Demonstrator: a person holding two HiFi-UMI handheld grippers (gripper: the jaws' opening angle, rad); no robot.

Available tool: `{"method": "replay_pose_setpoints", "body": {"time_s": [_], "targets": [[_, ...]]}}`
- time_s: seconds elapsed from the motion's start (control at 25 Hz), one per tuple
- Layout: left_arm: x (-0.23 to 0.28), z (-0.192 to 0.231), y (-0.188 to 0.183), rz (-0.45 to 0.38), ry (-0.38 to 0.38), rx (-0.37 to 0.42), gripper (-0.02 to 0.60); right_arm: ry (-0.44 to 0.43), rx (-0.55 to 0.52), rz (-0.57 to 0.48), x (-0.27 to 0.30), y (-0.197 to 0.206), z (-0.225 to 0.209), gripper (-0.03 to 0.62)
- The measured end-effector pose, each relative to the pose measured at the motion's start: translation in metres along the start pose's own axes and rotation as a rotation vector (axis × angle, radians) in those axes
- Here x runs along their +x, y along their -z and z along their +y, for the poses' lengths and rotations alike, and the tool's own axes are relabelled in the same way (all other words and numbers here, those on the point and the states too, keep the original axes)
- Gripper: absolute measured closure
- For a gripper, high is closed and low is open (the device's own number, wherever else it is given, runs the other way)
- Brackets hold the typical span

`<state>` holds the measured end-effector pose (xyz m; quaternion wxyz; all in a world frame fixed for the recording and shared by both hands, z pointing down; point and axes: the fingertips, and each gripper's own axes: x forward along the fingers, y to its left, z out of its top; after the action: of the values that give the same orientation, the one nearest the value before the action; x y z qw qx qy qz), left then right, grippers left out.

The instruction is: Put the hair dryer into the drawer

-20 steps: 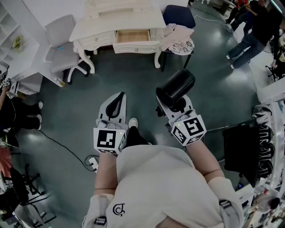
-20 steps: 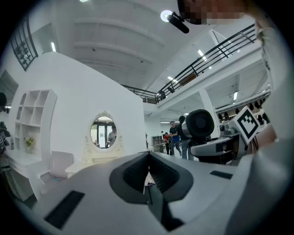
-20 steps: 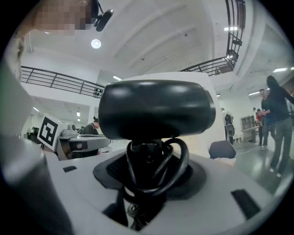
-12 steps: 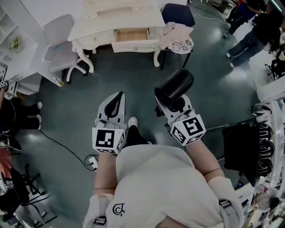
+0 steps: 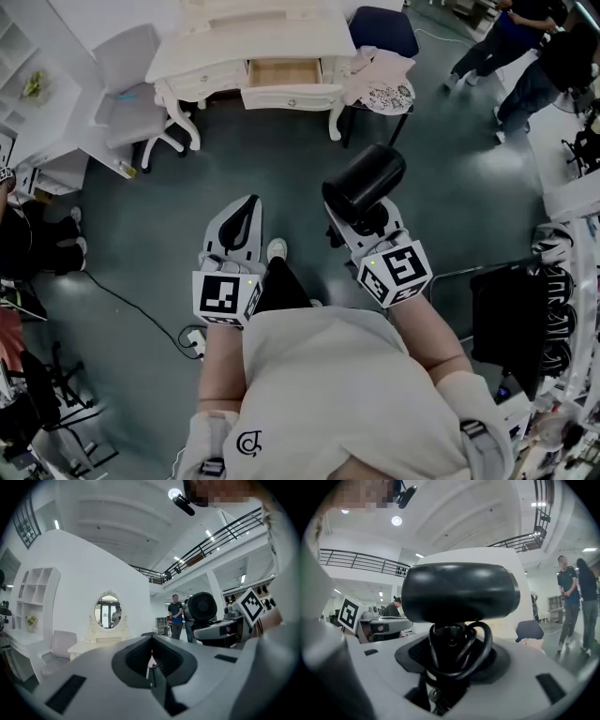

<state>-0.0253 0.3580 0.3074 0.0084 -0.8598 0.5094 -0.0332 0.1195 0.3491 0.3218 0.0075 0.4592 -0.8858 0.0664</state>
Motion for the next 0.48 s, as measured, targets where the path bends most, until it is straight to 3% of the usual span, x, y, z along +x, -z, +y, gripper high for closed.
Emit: {"method": "replay_pose_setpoints", "body": {"time_s": [0.24, 0.48], "targets": [[0.036, 0.035, 0.008, 0.002, 0.020, -0.005, 0.568, -0.005, -0.018, -0.005, 0.047, 0.000, -0.010, 0.378], [0.115, 0.103, 0.010, 0.000, 0.065, -0.014, 0.568, 0.016, -0.026, 0.014, 0.141, -0.005, -0.042, 0.376]]}}
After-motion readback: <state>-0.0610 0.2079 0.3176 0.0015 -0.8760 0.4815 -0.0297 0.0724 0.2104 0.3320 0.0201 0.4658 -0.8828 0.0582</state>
